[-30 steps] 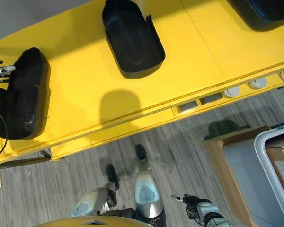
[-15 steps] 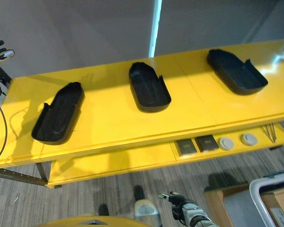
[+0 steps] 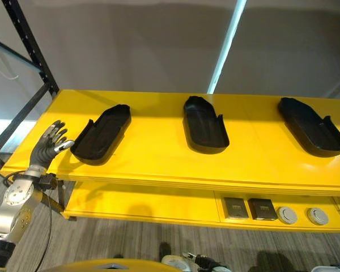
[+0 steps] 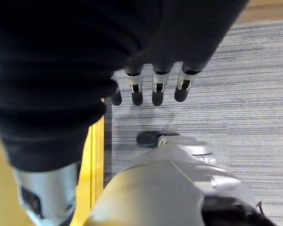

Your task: Move parts from the plastic box to the shelf.

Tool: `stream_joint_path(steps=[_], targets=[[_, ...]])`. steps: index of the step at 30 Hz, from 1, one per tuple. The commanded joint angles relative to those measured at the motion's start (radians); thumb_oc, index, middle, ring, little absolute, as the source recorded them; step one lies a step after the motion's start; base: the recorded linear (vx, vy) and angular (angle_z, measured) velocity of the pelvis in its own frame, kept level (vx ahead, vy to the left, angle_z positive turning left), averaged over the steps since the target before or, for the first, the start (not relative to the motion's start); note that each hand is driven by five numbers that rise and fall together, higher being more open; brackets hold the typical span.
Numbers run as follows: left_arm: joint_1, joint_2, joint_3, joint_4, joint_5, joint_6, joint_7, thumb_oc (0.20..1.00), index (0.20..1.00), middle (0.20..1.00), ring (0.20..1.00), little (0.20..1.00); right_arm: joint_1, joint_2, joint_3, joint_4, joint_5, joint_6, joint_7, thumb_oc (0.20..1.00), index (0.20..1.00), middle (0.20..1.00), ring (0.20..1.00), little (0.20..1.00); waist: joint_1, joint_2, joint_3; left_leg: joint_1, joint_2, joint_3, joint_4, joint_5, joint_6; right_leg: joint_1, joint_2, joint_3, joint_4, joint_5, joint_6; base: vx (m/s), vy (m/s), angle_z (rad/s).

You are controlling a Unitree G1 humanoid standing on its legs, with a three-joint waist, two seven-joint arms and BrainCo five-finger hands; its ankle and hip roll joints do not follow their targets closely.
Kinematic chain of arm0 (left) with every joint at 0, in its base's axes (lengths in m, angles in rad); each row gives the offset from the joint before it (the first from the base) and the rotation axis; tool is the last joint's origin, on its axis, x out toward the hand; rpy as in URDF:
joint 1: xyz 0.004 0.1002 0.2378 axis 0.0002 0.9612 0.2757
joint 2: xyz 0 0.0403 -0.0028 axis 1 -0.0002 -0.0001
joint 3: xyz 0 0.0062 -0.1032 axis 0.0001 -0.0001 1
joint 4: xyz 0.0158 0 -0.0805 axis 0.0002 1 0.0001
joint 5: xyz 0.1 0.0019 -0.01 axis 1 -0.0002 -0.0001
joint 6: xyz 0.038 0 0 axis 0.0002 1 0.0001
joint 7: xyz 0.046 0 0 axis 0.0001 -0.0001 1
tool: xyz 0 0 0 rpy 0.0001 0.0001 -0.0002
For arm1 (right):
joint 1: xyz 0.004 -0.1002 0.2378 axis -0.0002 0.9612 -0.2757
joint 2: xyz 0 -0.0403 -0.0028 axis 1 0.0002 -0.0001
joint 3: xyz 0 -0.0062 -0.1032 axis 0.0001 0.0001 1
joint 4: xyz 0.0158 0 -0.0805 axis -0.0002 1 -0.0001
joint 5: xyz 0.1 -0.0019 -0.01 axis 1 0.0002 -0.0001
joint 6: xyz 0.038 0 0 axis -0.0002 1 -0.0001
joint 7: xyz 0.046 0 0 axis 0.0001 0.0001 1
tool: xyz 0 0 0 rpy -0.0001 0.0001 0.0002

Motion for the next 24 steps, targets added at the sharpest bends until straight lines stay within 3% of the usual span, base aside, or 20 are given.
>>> stream_joint_path(steps=[1, 2, 6, 11, 24], targets=[[-0.093, 0.007, -0.008, -0.027, 0.062, -0.104, -0.027, 0.576, 0.576, 0.576, 0.576, 0.576, -0.074, -0.008, 0.011, 0.079, -0.034, -0.001, -0.007, 1.000, 1.000, 1.000, 1.000, 1.000, -0.009, -0.002, 0.051, -0.015, -0.047, 0.014, -0.001, -0.061, 0.042, 0.085, -0.016, -0.042, 0.003, -0.107, 0.025, -0.03, 0.017, 0.21], [-0.070, 0.019, -0.038, -0.026, 0.076, -0.140, -0.048, 0.200, 0.200, 0.200, 0.200, 0.200, -0.079, -0.013, 0.008, 0.087, -0.023, -0.001, -0.003, 1.000, 1.000, 1.000, 1.000, 1.000, -0.002, 0.003, 0.058, -0.020, -0.049, 0.012, -0.001, -0.060, 0.041, 0.082, -0.019, -0.051, 0.003, -0.106, 0.027, -0.03, 0.018, 0.17], [-0.051, 0.040, -0.074, -0.034, 0.052, -0.183, -0.054, 0.200, 0.200, 0.200, 0.200, 0.200, -0.087, -0.018, 0.010, 0.099, -0.017, -0.004, 0.002, 1.000, 1.000, 1.000, 1.000, 1.000, 0.004, 0.014, 0.064, -0.028, -0.049, 0.014, -0.001, -0.058, 0.039, 0.076, -0.023, -0.063, 0.003, -0.107, 0.030, 0.00, 0.030, 0.06], [-0.055, 0.068, -0.110, -0.046, 0.054, -0.193, -0.055, 0.200, 0.200, 0.200, 0.200, 0.200, -0.091, -0.026, 0.014, 0.106, 0.007, 0.007, 0.006, 1.000, 1.000, 1.000, 1.000, 1.000, -0.003, 0.029, 0.068, -0.041, -0.047, 0.020, -0.001, -0.055, 0.034, 0.059, -0.024, -0.059, 0.003, -0.104, 0.037, 0.00, 0.000, 0.00], [-0.088, 0.081, -0.154, -0.013, 0.033, -0.149, 0.011, 0.200, 0.200, 0.200, 0.200, 0.200, -0.064, -0.054, 0.002, 0.083, 0.023, 0.009, 0.000, 1.000, 1.000, 1.000, 1.000, 1.000, -0.046, 0.050, 0.120, -0.077, -0.040, 0.047, -0.001, -0.048, 0.033, 0.009, -0.025, -0.026, 0.003, -0.095, 0.042, 0.00, 0.003, -0.03]])
